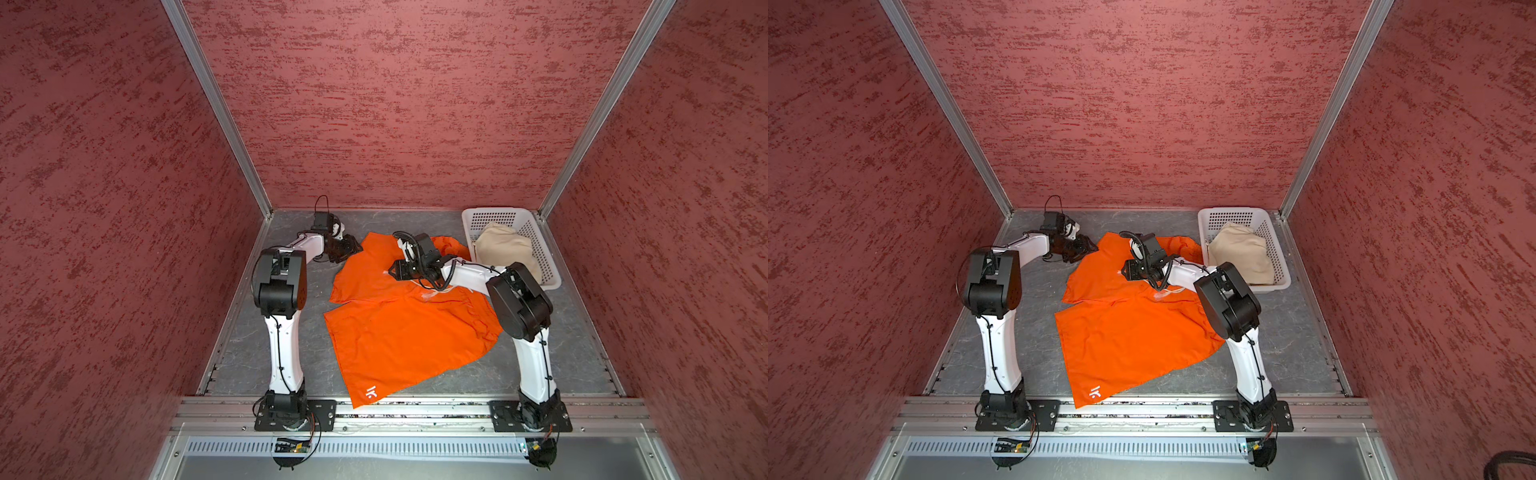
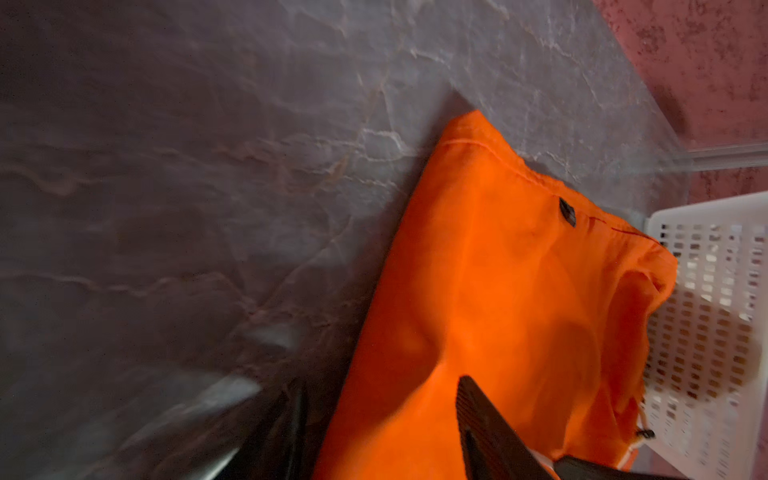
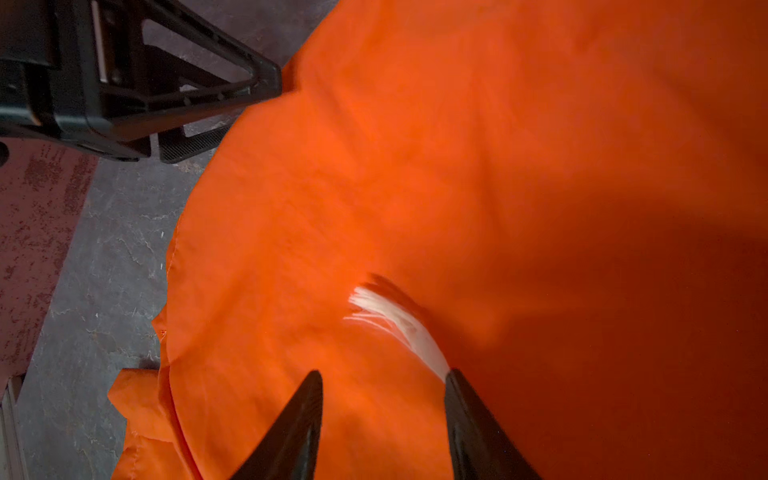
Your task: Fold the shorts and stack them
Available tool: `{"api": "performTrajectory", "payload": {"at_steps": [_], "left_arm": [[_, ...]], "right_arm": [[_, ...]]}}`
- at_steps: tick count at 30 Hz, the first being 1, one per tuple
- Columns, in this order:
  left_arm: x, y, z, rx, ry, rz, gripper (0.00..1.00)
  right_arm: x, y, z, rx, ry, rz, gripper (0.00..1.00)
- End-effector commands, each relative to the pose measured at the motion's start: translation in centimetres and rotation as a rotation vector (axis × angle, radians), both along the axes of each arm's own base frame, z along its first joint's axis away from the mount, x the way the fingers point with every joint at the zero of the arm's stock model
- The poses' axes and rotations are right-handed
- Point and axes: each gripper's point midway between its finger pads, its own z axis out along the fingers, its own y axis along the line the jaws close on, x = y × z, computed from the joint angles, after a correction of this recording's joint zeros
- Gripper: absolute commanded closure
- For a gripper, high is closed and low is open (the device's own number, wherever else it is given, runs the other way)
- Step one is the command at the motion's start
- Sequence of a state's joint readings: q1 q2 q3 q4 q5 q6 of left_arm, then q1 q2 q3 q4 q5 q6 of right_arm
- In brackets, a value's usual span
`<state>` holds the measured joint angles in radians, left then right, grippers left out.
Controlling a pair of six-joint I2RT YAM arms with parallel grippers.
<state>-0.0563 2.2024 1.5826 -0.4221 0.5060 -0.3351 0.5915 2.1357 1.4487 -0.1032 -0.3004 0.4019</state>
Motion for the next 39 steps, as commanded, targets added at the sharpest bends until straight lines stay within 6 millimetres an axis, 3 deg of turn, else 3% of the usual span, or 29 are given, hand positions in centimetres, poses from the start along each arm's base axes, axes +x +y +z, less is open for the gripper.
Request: {"api": "performTrajectory", "payload": {"at_steps": [1,4,6,11,16,22,24,27,29,32,35,39], "left_arm": [[-0.3,-1.6,0.8,-0.053,-0.012,-0.070,0.60],[-0.7,-2.4,2.2,-0.018,-0.057,-0.102,0.79],[-1.1,-2.9,3.4,0.056,-0.096,-0.127,0.86],[-3.4,-5.9,6.4,0.280,-0.232,-0.250,0.93],[-7.2,-11.2,5.9,0.528,-0.308,-0.475,0.93],[-12.8,-16.6,2.2,0.715,-0.302,-0.740,0.77],[-14.8,-18.0,1.1,0.723,-0.285,-0.815,0.69],[-16.9,-19.4,0.7,0.714,-0.284,-0.877,0.51],[-17.1,-19.6,1.7,0.683,-0.291,-0.852,0.44],[-16.2,-18.6,5.0,0.587,-0.319,-0.732,0.39],[-14.5,-16.3,8.3,0.434,-0.336,-0.573,0.37],[-12.2,-11.9,9.9,0.271,-0.300,-0.387,0.36]], "right_arm": [[0.9,1.1,1.3,0.053,-0.002,0.006,0.51],[1.4,1.0,1.7,0.099,0.012,-0.005,0.51],[1.9,0.2,2.2,0.135,0.020,-0.036,0.51],[3.3,-3.5,4.4,0.254,0.025,-0.147,0.50],[3.5,-8.0,5.6,0.289,0.013,-0.255,0.49],[2.4,-13.9,5.2,0.290,0.023,-0.401,0.48],[1.9,-14.9,5.0,0.294,0.023,-0.424,0.48],[1.5,-14.8,5.3,0.313,0.018,-0.403,0.47],[1.3,-14.3,5.8,0.339,0.016,-0.379,0.47],[1.2,-13.5,6.1,0.319,-0.007,-0.353,0.46],[1.5,-12.3,6.1,0.262,-0.030,-0.322,0.45],[2.4,-10.8,5.0,0.219,0.002,-0.309,0.44]]}}
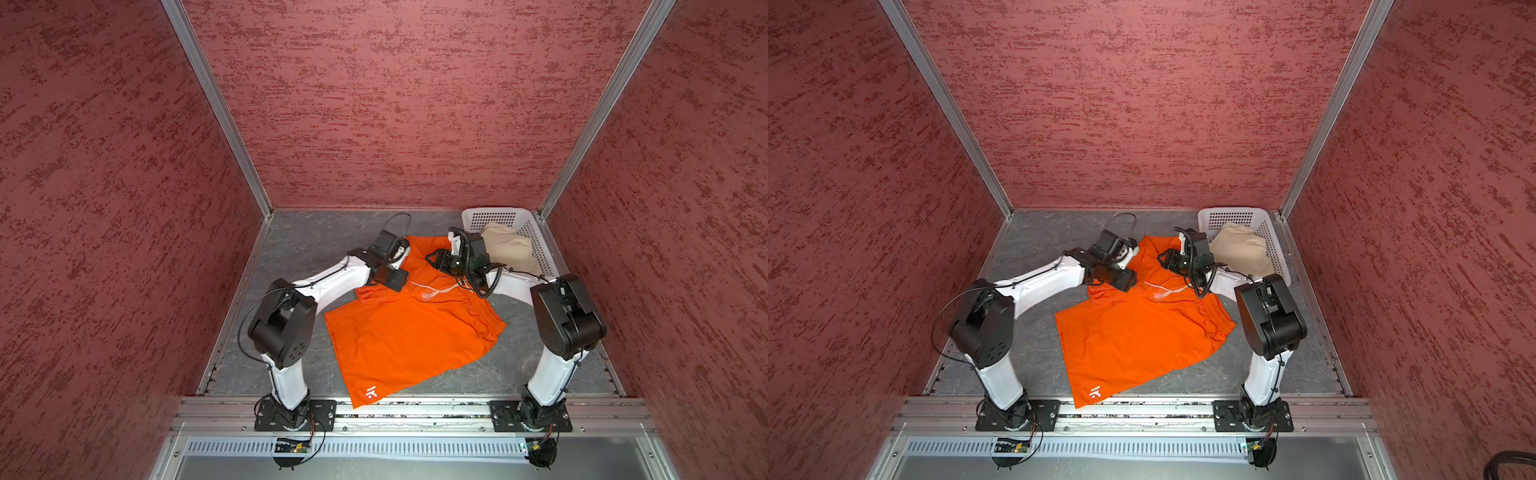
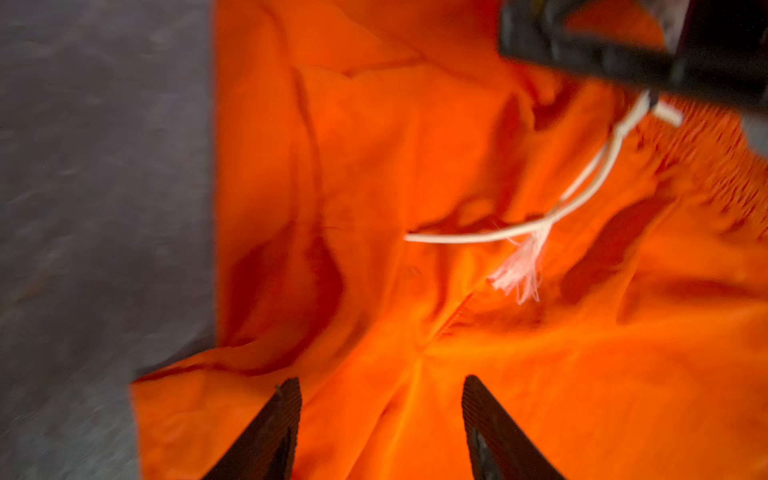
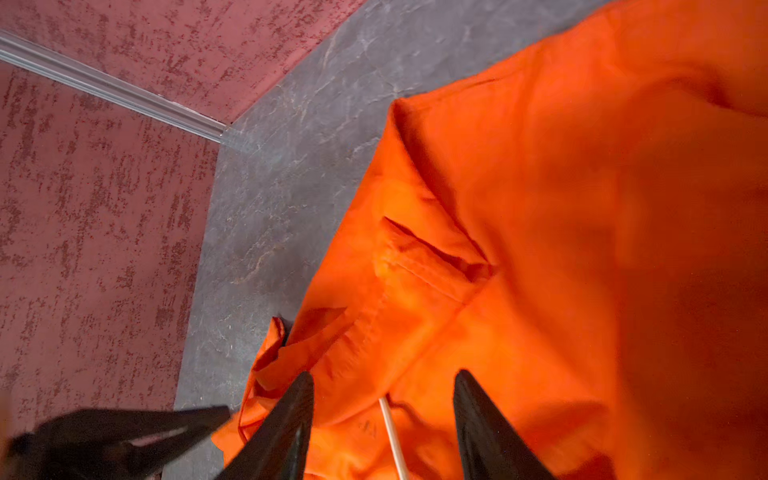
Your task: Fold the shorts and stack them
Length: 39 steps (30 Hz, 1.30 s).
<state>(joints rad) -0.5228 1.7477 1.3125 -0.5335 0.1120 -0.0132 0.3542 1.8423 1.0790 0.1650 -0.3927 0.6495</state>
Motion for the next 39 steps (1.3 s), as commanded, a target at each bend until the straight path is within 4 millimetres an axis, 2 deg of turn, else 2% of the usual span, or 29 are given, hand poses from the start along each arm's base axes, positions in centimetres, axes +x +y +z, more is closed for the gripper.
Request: {"api": "performTrajectory", "payload": {"at_steps": [1,4,8,13,16,21,26,32,39], "left_arm": [[1.8,2.0,1.4,-0.194,0.041,0.131,0.36],[3.0,3.7,0.5,-0.256,0.092,0.179,0.36],[4.4,3.6,-1.2,-0.327,0.175,0.175,0.36],[4.9,1.2,-2.4,-0.346,0.236,0.109,0.35],[5.5,-0.1,-2.5,-0.337,0.237,0.080,0.35],[7.6,-2.2,-2.3,-0.328,0.178,0.015,0.35],[9.8,-4.5,-3.5,-0.321,0.155,-0.061,0.36],[11.2,-5.6,-5.9,-0.283,0.172,-0.107,0.36],[11.7,-6.0,-7.5,-0.276,0.182,-0.115,0.38]], "right_arm": [[1.1,1.1,-0.5,-0.055,0.008,0.003,0.44],[1.3,2.0,-1.5,-0.079,0.042,0.008,0.44],[1.3,3.1,-3.2,-0.118,0.080,0.031,0.46],[1.0,3.0,-5.3,-0.164,0.125,0.027,0.51],[0.8,2.1,-6.4,-0.208,0.152,-0.001,0.56],[0.4,1.5,-5.8,-0.165,0.131,0.001,0.60],[0.3,1.0,-6.8,-0.152,0.157,-0.006,0.70],[0.4,1.1,-7.5,-0.151,0.171,0.002,0.78],[0.3,0.9,-8.2,-0.155,0.185,0.000,0.82]]}}
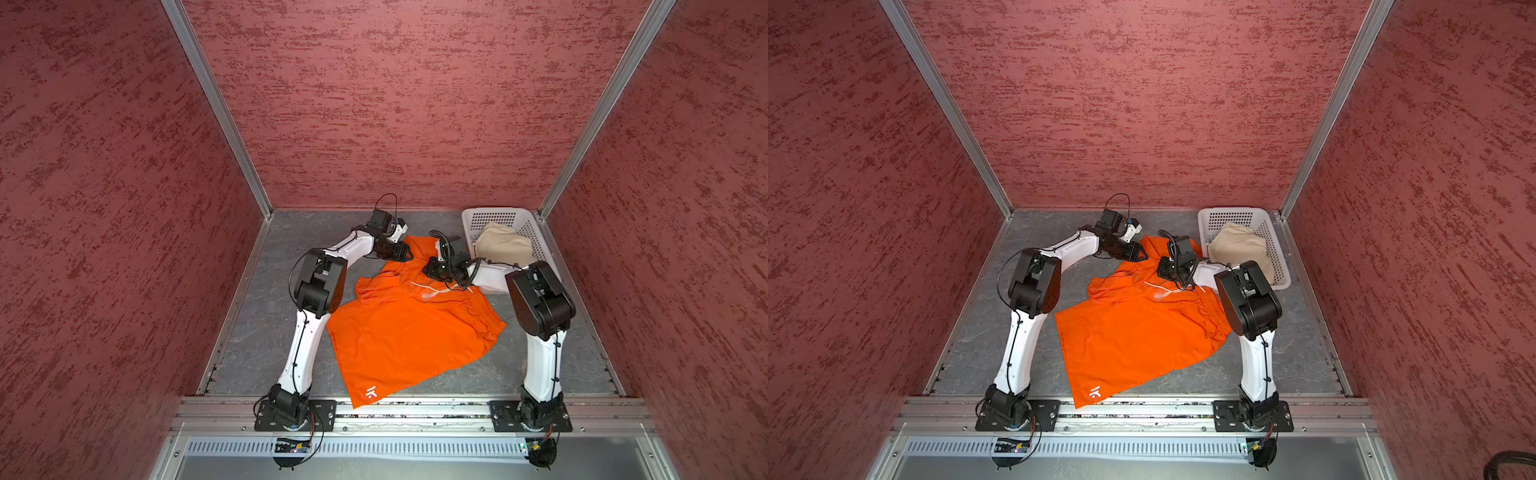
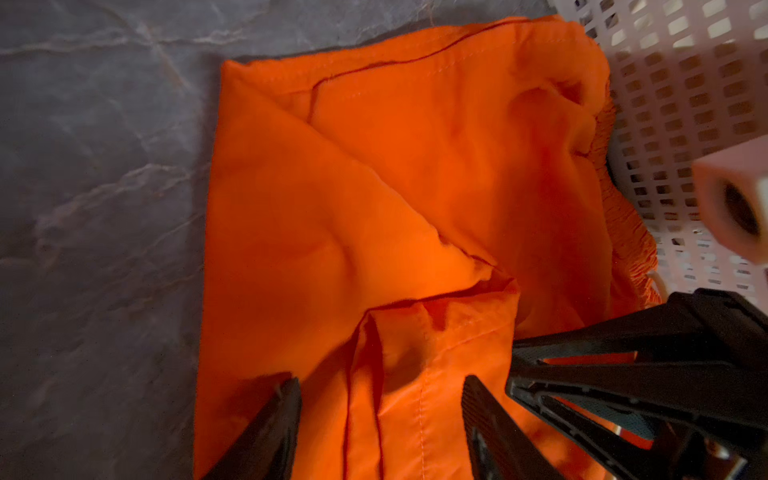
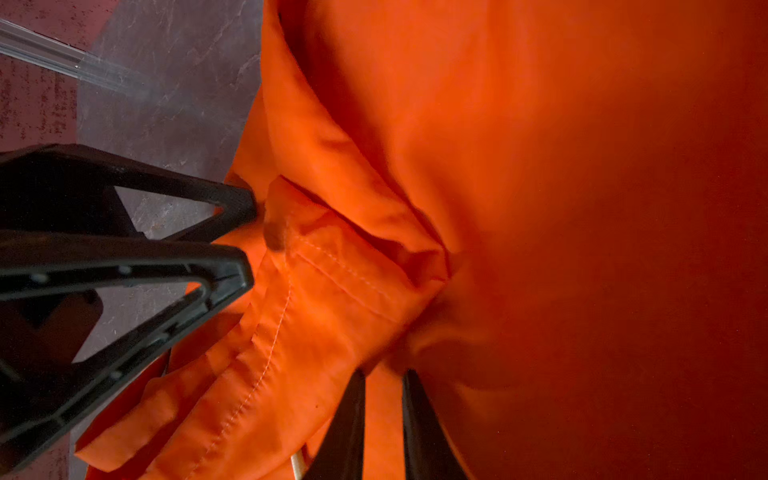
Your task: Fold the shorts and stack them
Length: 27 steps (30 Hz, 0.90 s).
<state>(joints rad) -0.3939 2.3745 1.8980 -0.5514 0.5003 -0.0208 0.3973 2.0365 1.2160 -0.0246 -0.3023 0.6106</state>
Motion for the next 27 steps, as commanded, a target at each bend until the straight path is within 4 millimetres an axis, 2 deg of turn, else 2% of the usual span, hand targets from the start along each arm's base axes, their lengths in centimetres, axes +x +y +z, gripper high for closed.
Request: {"api": "performTrajectory", "payload": {"at_steps": [1,9,19,27], "left_arm": [[0.3,-0.9,0.1,-0.011,-0.016,-0.037,0.39],[0.2,-2.1,-0.4,-0.035,-0.008,-0.052,0.52],[0.3,-2.4,-1.3,-0.008,0.005,-0.053,0.53],[0.4,-2.7,-0.9,0.003,-0.007,-0.052,0.90]], "right_arm": [[0.3,0.1,-0.4,0.012,-0.001,0.000,0.82],[0.4,0.2,-0.3,0.016,-0.004,-0.002,0.82],[0.6,0.3,0.2,0.023,-0.015,-0.004,0.82],[0.7,0.4,0.5,0.031,-0.024,-0.004,0.82]]}}
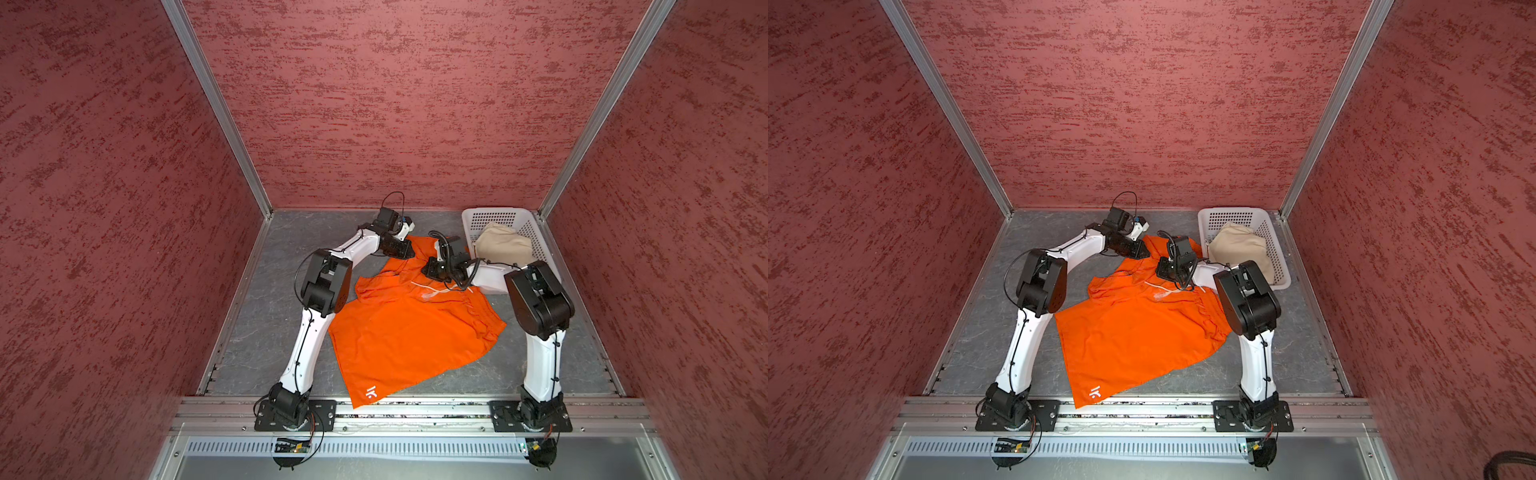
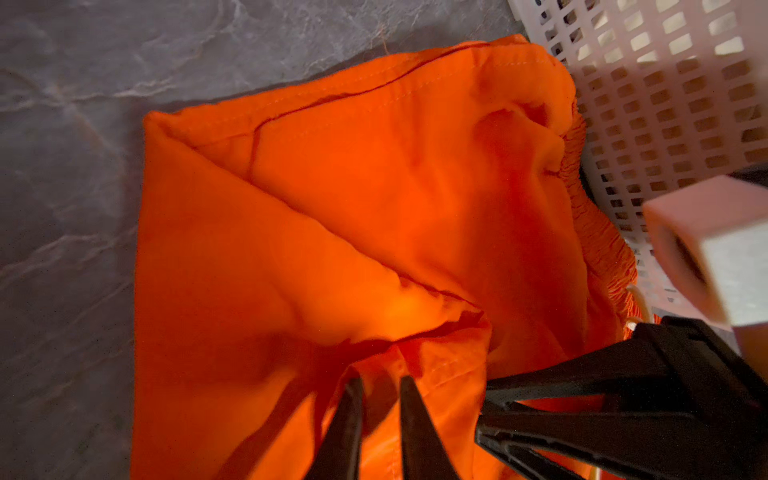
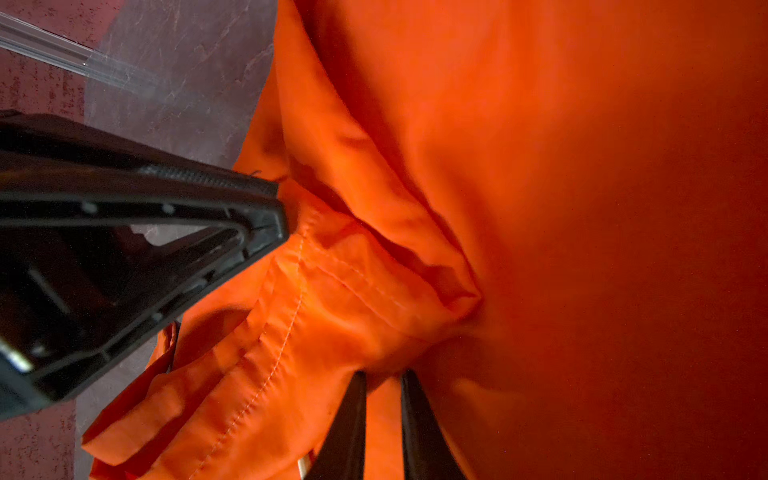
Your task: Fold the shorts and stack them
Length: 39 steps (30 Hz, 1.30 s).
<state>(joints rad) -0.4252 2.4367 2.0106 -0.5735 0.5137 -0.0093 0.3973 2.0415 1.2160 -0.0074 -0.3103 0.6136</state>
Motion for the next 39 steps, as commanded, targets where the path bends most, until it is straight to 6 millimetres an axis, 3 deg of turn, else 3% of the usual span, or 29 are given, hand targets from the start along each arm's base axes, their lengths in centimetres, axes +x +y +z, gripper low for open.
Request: {"api": "performTrajectory", "payload": {"at_steps": [1,3,7,10,17,22,26,34,39], "left_arm": [[-0.2,-0.1,-1.0,0.030,0.011,0.000,0.94],[0.0,0.4,-0.1,0.045,-0.010,0.016,1.00],[0.7,2.3,3.3,0.062,-0.084,0.074,1.00],[1.3,4.5,6.0,0.068,-0.131,0.121,1.00],[2.9,10.2,9.7,0.122,-0.207,0.256,1.00],[4.7,14.7,9.1,0.207,-0.216,0.362,1.00],[6.5,18.8,7.5,0.320,-0.188,0.467,1.00],[9.0,27.2,4.6,0.482,-0.112,0.694,1.00],[9.4,30.9,4.5,0.567,-0.054,0.779,0.53]], "right_arm": [[0.6,0.1,0.7,0.019,-0.024,-0.010,0.81],[0.6,-0.1,1.5,0.020,-0.044,-0.014,0.77],[0.7,-0.7,3.6,0.034,-0.098,-0.031,0.63],[0.9,-1.3,4.1,0.024,-0.111,-0.042,0.59],[1.1,-2.4,0.7,-0.074,-0.028,-0.043,0.57],[0.9,-3.5,-1.3,-0.152,0.016,-0.060,0.56],[0.6,-4.4,-2.2,-0.206,0.034,-0.074,0.56],[0.7,-5.1,-2.1,-0.241,0.034,-0.088,0.54],[1.2,-4.4,-0.5,-0.201,-0.005,-0.078,0.50]]}}
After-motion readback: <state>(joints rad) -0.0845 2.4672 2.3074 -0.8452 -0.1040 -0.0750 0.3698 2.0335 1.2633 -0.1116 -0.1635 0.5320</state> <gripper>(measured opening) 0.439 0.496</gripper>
